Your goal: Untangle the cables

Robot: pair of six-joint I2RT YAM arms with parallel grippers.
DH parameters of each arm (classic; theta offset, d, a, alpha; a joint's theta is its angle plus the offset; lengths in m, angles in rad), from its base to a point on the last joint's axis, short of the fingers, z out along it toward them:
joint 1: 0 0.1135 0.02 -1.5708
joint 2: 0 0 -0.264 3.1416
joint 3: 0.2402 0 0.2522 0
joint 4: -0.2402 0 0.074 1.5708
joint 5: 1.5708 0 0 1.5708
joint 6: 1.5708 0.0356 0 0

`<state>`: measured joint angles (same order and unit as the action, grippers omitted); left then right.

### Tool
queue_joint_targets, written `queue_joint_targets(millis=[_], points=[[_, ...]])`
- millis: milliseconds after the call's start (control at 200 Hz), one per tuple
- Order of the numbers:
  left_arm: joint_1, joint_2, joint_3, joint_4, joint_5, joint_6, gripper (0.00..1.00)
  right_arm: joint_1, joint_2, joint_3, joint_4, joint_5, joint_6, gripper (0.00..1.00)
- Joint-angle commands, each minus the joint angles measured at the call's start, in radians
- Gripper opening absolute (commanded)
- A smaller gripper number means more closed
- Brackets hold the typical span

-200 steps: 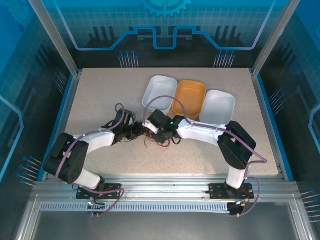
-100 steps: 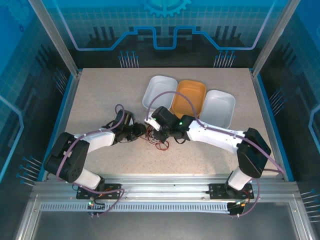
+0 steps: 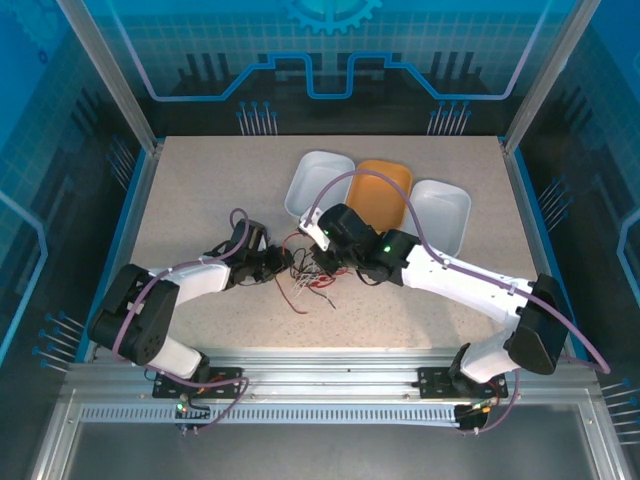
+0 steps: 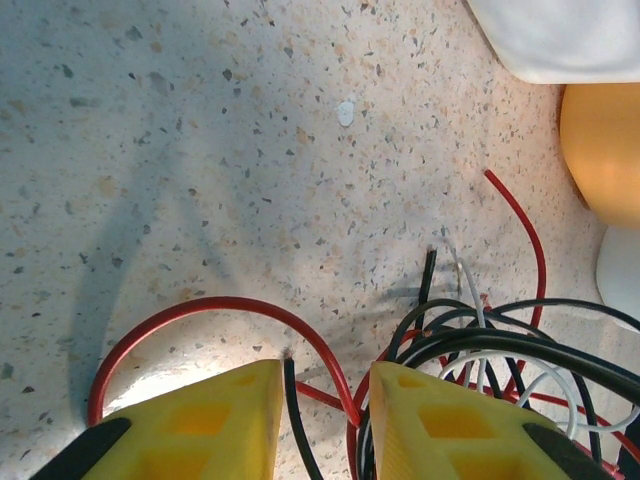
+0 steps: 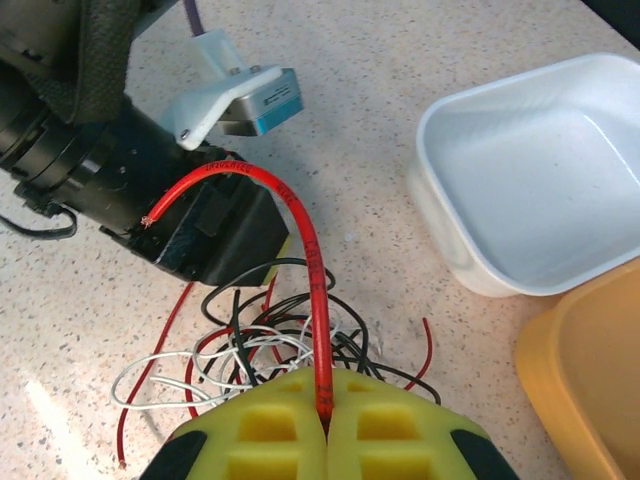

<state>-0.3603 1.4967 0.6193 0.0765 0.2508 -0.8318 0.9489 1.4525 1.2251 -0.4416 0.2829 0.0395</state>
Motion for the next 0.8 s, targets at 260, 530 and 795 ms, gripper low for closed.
queue_joint_targets(millis=[260, 530, 795], points=[[-0.008, -0.178, -0.023, 0.02, -0.031, 0.069, 0.4, -0.001, -0.052, 0.059, 0.013, 0.145, 0.118, 0.0], [-0.009, -0.388, -0.013, -0.072, -0.086, 0.219, 0.83, -0.006, -0.072, 0.13, -0.048, 0.136, 0.192, 0.0], [-0.104, -0.572, -0.123, 0.027, -0.145, 0.398, 0.99, -0.019, -0.045, 0.124, -0.03, 0.097, 0.271, 0.0]])
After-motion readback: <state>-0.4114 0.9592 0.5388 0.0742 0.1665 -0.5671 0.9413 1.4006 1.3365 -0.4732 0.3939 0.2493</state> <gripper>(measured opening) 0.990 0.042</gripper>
